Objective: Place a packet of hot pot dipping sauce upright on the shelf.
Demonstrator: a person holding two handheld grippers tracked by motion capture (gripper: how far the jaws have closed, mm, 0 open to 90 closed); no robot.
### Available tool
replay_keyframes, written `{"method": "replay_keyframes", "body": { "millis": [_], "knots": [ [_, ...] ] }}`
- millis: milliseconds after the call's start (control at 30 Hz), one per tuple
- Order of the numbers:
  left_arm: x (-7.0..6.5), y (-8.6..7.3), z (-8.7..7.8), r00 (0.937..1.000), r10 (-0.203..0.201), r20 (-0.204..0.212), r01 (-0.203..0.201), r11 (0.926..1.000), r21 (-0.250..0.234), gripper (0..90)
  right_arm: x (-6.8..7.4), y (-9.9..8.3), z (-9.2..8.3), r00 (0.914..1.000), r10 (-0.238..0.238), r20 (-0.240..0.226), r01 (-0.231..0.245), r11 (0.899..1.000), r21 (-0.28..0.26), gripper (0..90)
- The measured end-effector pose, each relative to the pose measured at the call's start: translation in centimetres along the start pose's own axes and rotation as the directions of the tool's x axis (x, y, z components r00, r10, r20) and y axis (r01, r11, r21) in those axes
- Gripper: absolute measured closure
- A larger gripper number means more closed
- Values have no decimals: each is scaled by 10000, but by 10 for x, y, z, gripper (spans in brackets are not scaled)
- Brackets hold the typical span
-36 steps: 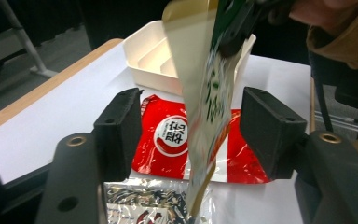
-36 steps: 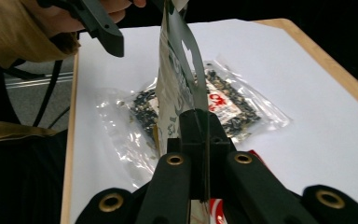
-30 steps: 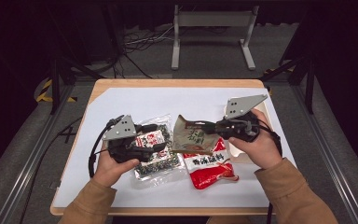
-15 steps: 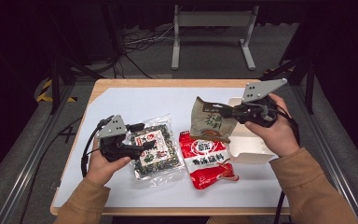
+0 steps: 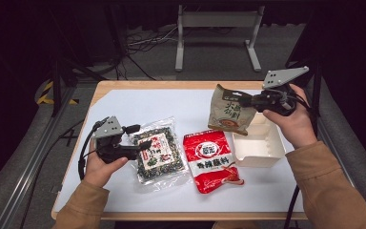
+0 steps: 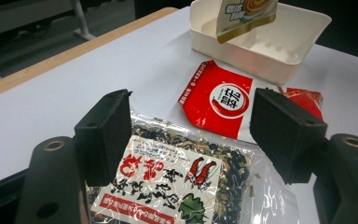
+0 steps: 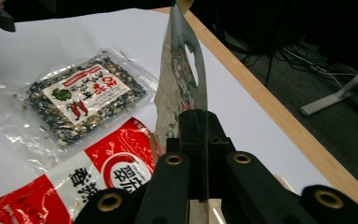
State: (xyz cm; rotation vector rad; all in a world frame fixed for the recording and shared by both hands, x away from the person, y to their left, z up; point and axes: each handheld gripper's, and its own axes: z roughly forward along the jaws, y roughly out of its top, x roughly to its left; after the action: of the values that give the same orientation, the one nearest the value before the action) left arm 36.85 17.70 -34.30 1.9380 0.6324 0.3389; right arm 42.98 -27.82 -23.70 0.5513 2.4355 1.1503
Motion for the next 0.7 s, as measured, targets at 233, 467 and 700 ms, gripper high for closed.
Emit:
{"method": "replay_keyframes", "body": {
  "millis": [233,467,700],
  "knots": [
    [3,-2,-1,9998,56,-199,-54,9999,110,302,-17,-1,-1,9989,-200,414,193,9997,158,894],
    [4,-4,-4,9997,-56,-243,59,9999,124,302,-30,-3,-2,9959,-525,738,506,9984,267,894],
    [4,-9,-10,9991,-228,-366,234,9996,162,302,-45,-5,-5,9964,-482,692,461,9984,316,894]
  ]
}}
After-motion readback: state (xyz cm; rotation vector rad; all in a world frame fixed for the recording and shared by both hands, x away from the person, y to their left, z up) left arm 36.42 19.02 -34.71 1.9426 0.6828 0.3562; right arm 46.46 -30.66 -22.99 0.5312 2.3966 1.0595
